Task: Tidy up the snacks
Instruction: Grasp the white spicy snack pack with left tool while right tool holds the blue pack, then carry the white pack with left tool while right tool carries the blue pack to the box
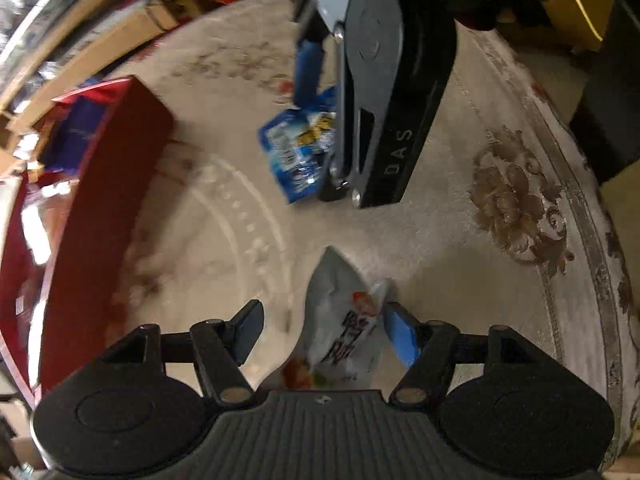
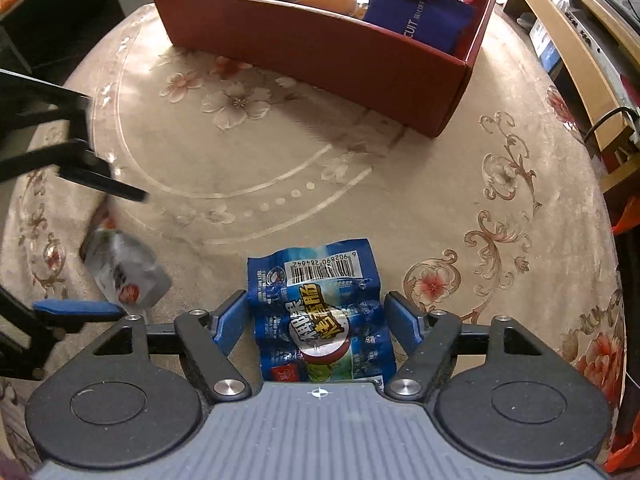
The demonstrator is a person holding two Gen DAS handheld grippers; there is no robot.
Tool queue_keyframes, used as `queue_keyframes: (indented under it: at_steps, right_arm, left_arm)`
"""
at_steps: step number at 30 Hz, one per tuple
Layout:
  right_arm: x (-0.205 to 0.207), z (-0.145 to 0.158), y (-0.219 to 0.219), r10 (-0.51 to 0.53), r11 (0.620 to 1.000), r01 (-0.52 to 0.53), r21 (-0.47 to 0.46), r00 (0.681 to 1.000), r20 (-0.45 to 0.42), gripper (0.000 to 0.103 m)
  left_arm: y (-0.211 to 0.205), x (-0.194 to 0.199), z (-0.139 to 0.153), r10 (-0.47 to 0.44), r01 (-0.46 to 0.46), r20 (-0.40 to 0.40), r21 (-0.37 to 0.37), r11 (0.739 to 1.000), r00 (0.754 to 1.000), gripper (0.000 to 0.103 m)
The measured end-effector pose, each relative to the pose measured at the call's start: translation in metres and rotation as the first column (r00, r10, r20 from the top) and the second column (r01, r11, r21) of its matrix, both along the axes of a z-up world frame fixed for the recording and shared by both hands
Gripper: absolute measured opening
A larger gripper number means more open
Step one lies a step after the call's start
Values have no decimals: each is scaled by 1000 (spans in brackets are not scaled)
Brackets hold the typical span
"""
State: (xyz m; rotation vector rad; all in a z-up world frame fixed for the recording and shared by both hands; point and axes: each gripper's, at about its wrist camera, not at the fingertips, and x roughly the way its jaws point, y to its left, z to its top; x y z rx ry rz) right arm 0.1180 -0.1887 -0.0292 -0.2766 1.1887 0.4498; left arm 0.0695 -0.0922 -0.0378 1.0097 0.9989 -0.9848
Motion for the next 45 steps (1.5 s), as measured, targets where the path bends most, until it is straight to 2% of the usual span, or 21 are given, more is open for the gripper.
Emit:
queue_keyframes:
  at_steps: [5,11,15,18,25,28,30,33,35,38,40,42,45]
  right_arm:
    - [0,2,-6,4,1000,-3,25,1000,-7,80]
    - [-2,2,-6,3,1000,-3,11,1000,9,79]
    - [-4,2,-2,-2,1000,2,-8,1000,21,78]
    - [-6,3,-1,-9,1000,9,-11,1000,21,78]
    - [-6,3,-4,-24,1000,24,11,1000,10,78]
    - [-6,3,-5,-23,1000,23,11,1000,9,78]
    - [-5,3,-5,-23,1000,23,12,1000,8,78]
    - [-6,3,-4,-20,1000,20,12,1000,9,78]
    - [-6,3,-4,-19,1000,19,8,1000,11,78]
    - [-8,4,-3,-14,1000,14,11,1000,13,78]
    - [-8,5,-3,-14,1000,14,10,1000,16,78]
    - [-7,6,-3,-17,1000,17,10,1000,21,78]
    - [-8,12,-3,-24,1000,23,19,999,39,78]
  left_arm:
    - [5,8,0,99,-100,-61,-24,995,993,71]
    - [11,0,0,243,-247,-67,-75,966,968,71]
    - [16,-2,0,367,-378,-100,-128,917,925,67]
    - [18,0,1,427,-443,-124,-153,884,896,67]
    - [24,11,4,527,-549,-156,-185,815,836,69]
    - [29,12,10,558,-577,-147,-201,791,817,69]
    - [31,12,11,563,-583,-153,-205,786,812,71]
    - [23,12,-1,554,-570,-135,-155,807,822,72]
    - [20,13,-3,548,-562,-125,-160,812,827,76]
    - [22,16,-4,561,-582,-155,-163,797,813,76]
    - [21,13,-5,572,-587,-135,-165,793,809,76]
    - [21,9,-3,587,-602,-136,-172,780,798,69]
    - [22,4,-1,606,-617,-121,-184,765,786,52]
